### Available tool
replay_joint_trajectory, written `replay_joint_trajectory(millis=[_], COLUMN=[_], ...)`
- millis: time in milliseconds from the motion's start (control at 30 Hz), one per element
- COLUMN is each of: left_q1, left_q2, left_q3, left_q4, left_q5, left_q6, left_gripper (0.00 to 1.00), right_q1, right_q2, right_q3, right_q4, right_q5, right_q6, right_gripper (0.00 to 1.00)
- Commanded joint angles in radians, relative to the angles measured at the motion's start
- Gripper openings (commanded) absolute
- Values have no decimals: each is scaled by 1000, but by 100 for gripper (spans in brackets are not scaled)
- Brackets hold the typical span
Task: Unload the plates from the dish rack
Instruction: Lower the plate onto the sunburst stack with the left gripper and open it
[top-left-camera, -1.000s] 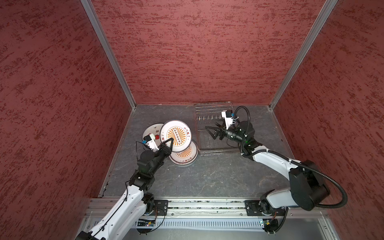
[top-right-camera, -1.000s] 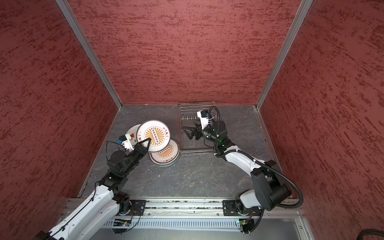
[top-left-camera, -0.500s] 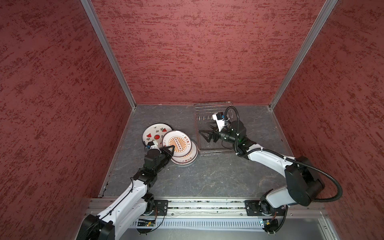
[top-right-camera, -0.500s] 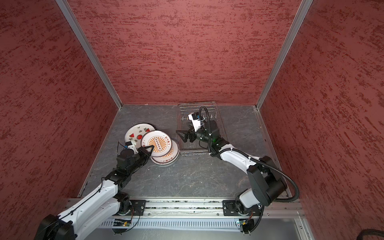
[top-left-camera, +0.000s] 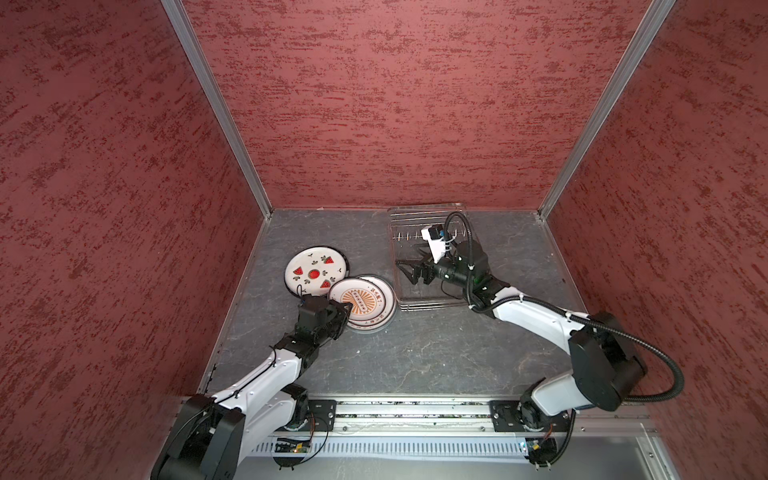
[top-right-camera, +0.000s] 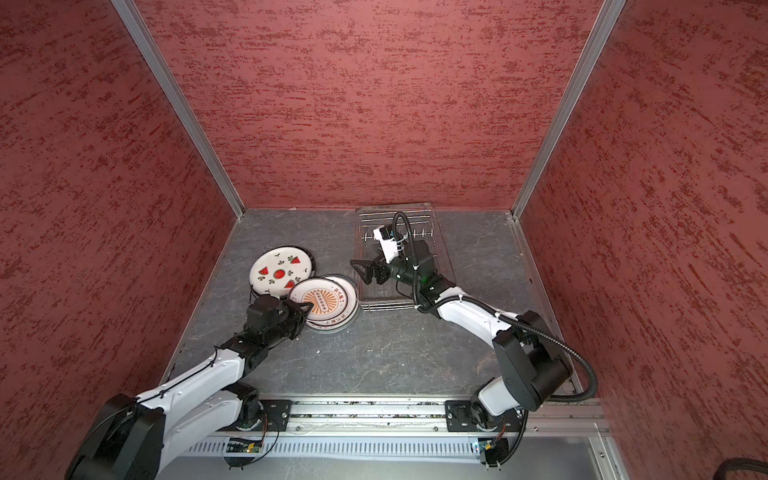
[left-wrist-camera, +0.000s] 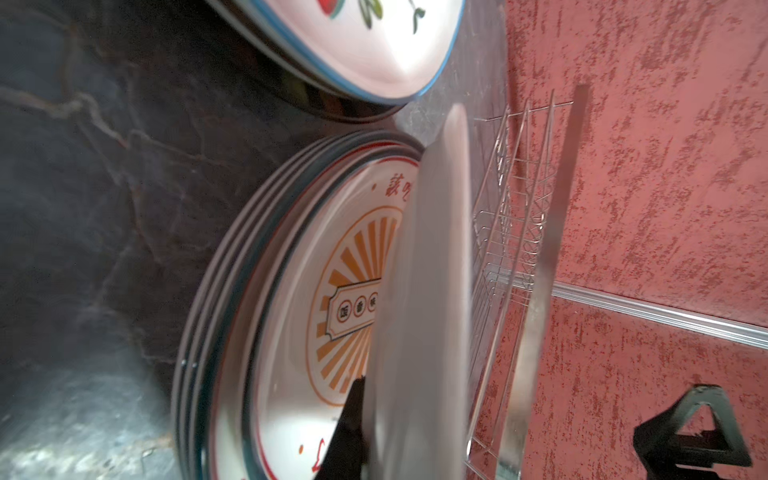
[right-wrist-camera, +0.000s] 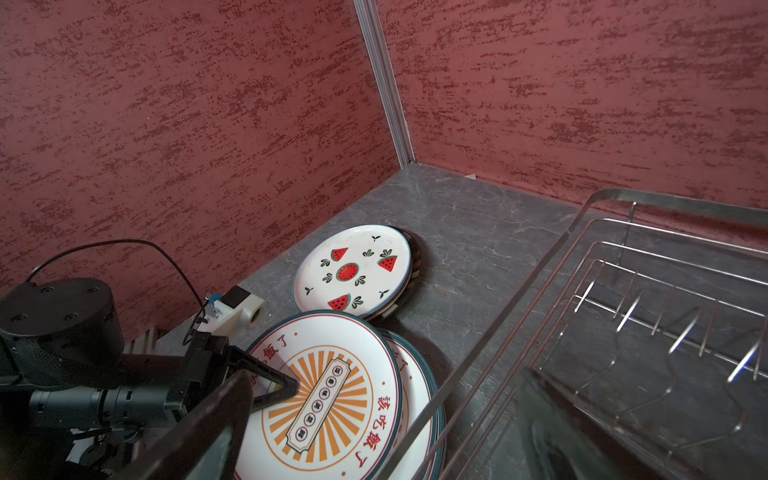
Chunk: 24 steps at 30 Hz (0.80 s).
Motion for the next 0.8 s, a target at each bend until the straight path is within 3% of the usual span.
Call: replay_joint_trajectory(millis=[0, 167, 367, 567, 767], left_q1=[-2, -19, -36, -53, -109], left_q2=[35, 96, 105, 58, 51], left_q3=[60, 72, 83, 124, 173], left_q4=[11, 37, -9, -139, -237], left_q5=[26, 27, -29, -117, -253], left_q6=[-17, -29, -38, -1, 50], left_gripper=[7, 11, 39, 60, 64], right_q1=[13, 19, 22, 24, 26], right_q2=[3, 0, -4, -3, 8], right_q3=[33, 33, 32, 36, 41], right_q4=[-4, -17, -37, -44, -52], right_q5=[42, 67, 93, 107, 113], right_q6=[-24, -25, -34, -42, -45], right_gripper=[99, 99, 99, 99, 99])
